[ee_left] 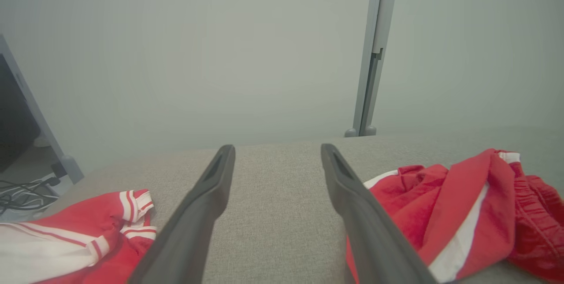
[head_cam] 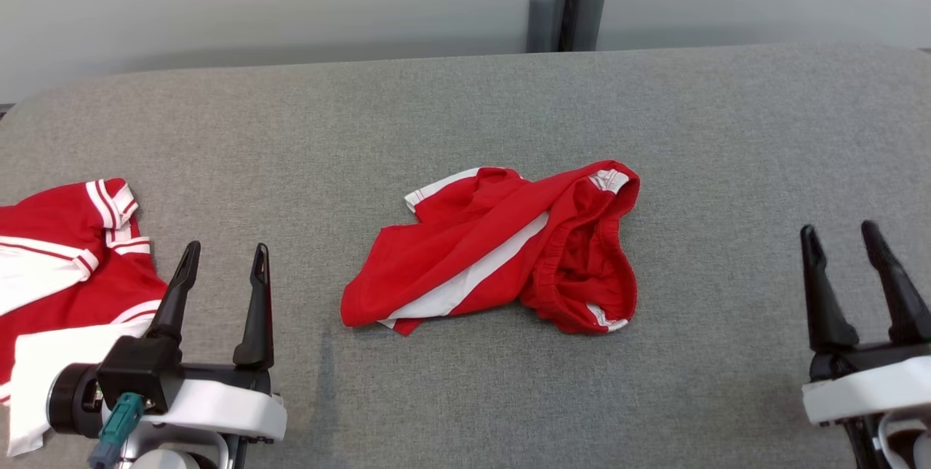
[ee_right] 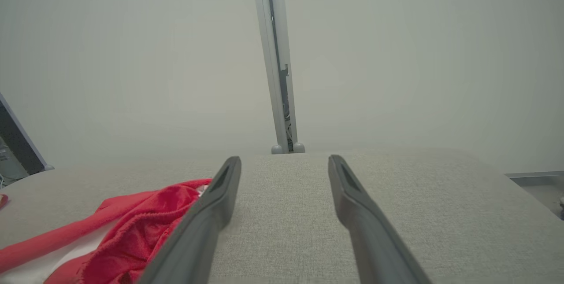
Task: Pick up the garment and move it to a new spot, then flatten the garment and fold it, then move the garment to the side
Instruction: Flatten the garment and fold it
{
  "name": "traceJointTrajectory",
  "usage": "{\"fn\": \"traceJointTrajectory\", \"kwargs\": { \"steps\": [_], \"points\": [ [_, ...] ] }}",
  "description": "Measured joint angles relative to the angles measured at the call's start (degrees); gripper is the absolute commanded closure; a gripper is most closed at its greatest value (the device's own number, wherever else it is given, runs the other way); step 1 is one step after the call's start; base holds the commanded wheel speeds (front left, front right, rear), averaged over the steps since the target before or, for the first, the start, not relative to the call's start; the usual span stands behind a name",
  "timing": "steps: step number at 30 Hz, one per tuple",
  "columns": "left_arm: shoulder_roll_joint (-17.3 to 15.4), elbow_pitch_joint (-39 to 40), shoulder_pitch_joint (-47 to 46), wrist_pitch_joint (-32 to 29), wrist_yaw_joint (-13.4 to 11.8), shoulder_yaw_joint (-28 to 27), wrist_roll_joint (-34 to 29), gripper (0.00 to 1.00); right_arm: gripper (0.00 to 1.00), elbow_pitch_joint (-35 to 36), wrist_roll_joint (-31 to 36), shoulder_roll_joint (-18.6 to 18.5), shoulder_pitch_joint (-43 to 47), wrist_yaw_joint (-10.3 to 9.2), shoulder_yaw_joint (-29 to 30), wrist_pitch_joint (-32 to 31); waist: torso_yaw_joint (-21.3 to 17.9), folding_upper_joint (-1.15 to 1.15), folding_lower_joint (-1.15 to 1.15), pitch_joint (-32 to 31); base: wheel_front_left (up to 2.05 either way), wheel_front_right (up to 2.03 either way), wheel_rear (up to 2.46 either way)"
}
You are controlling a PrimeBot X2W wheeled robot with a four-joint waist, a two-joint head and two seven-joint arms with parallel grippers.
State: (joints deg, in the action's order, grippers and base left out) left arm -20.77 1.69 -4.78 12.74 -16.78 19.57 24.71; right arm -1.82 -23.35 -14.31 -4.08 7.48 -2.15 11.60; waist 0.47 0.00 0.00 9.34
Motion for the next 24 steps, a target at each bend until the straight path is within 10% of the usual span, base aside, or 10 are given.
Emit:
{"fn": "traceJointTrajectory", "kwargs": {
  "steps": [16,24],
  "points": [
    [-0.5,1.3,2.0,-2.1,-0.9,1.7,-0.1,0.0,0.0,6.1,6.6,5.1,4.6,0.01,3.0,-4.6,0.7,0.0,0.0,-0.6,0.0,0.0,0.0],
    [-2.3,1.1,-1.1,-11.6,7.7,9.9,0.6,0.0,0.0,6.6,6.8,5.0,4.3,0.01,2.4,-5.5,0.5,0.0,0.0,1.2,0.0,0.0,0.0]
  ]
}}
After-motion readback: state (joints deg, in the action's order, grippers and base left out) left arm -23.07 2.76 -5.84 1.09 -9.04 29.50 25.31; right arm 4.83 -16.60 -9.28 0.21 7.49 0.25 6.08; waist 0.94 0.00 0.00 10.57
